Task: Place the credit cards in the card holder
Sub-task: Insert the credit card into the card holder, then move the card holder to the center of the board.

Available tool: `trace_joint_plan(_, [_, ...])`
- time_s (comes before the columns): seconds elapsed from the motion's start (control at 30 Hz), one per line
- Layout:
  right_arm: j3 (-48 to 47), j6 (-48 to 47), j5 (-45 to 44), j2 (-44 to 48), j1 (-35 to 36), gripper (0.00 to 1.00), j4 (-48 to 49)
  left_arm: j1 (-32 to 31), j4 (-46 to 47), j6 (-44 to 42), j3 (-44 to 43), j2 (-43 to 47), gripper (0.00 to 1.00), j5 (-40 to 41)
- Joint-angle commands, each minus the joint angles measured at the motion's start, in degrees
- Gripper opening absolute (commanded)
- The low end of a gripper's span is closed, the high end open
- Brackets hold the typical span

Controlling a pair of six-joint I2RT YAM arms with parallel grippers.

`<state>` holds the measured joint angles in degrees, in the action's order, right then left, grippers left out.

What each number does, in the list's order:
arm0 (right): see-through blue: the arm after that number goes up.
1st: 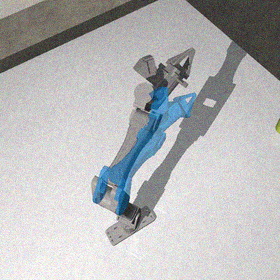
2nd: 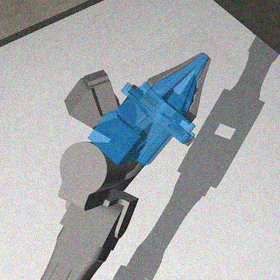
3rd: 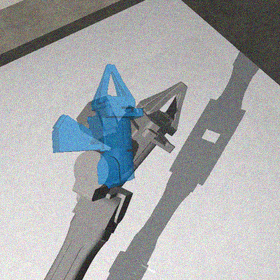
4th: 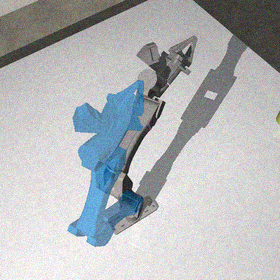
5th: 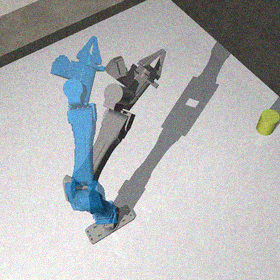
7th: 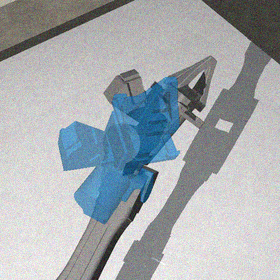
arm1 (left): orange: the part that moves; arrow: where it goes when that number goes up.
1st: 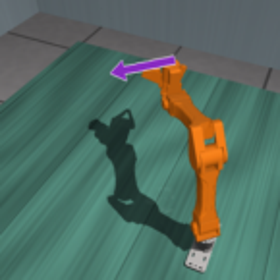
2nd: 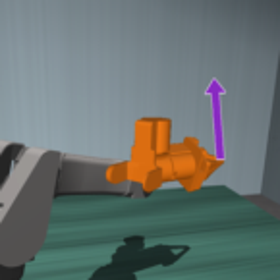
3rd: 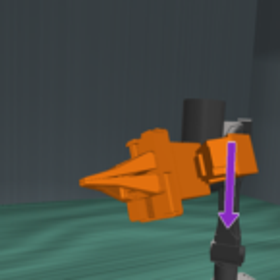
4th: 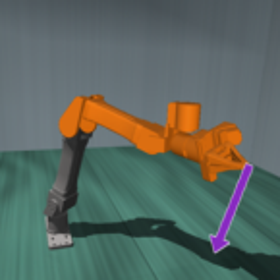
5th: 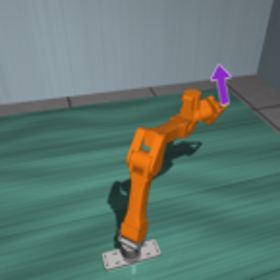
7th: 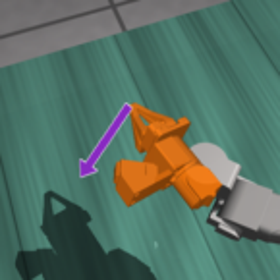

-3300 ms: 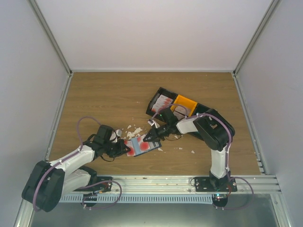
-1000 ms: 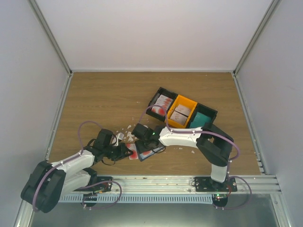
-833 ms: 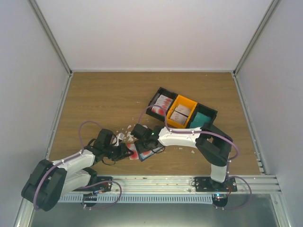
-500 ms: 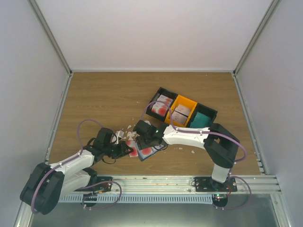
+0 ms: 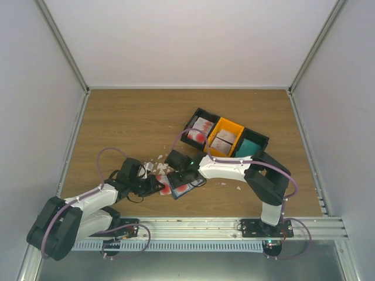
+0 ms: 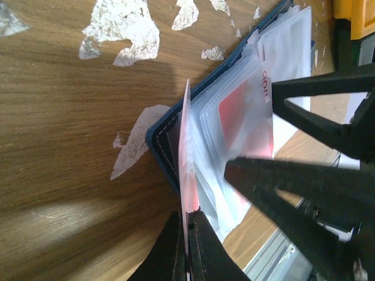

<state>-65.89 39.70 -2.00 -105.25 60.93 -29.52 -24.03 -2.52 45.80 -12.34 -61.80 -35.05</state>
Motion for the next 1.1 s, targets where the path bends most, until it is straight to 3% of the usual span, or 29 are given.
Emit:
trace_joint_plan(0.0, [-2.3,-4.3,4.8,-1.5,2.1,0.73,1.4,-0.3,0.6,-1.8,-1.8,-1.5,0.00,0.7])
trace_joint_plan(0.23, [-3.4,-6.8,3.9,-1.1,2.9,0.73,1.7,-0.3,2.2,-3.4,-4.6,-4.4,0.00,0.8])
trace_joint_plan(0.5, [-0.8,-2.6,-10.0,5.4,2.8,0.74,-4.8,-0.3,-1.8,-5.1,-8.3,-4.0,0.00,6.0])
trace_joint_plan(0.77, [5.8,-4.6,-4.8,10.2,3.8,0.70,-12.5,-0.1,-12.4,-6.3,-13.4,5.6,0.00,14.9])
trace_joint_plan(1.07, [2.8,-5.0,-5.9,3.0,7.5,0.70,-9.4,1.6,-17.5,-5.4,-17.0,12.9,0.00,22.9])
